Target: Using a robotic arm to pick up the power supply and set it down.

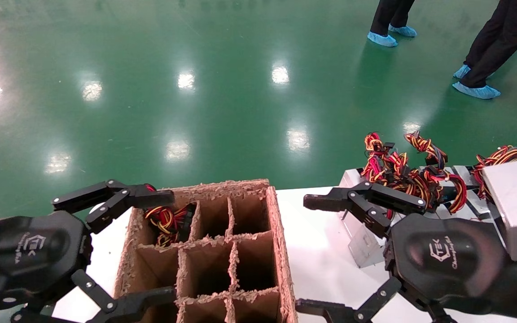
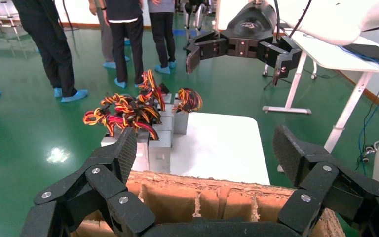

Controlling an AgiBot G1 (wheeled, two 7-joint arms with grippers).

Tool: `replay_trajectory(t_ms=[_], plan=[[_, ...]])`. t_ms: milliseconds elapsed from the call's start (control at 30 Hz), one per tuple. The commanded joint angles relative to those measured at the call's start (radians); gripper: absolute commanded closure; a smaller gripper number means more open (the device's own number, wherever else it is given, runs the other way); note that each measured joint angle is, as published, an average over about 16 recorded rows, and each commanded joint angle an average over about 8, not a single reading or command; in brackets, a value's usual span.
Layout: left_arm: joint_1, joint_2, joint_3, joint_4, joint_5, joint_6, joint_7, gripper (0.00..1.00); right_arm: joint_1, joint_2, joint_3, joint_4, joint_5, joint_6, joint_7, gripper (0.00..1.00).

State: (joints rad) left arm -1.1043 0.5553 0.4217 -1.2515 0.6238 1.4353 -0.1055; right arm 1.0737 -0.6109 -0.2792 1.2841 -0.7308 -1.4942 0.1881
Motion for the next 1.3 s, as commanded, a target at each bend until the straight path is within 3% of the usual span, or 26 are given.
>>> replay_trajectory(t_ms=[33, 867, 1133, 1300], plan=[[0.0, 0.0, 0.0, 0.0, 0.0, 0.0, 0.0, 0.0, 0.0, 0.0, 0.0, 0.0, 0.0, 0.0, 0.0, 0.0], [0.0, 0.0, 0.0, 0.0, 0.0, 0.0, 0.0, 0.0, 0.0, 0.0, 0.0, 0.0, 0.0, 0.0, 0.0, 0.0], [0.0, 0.0, 0.0, 0.0, 0.0, 0.0, 0.0, 1.0, 0.0, 0.0, 0.0, 0.0, 0.0, 0.0, 0.0, 0.0], [0.0, 0.0, 0.0, 0.0, 0.0, 0.0, 0.0, 1.0, 0.0, 0.0, 0.0, 0.0, 0.0, 0.0, 0.0, 0.0]])
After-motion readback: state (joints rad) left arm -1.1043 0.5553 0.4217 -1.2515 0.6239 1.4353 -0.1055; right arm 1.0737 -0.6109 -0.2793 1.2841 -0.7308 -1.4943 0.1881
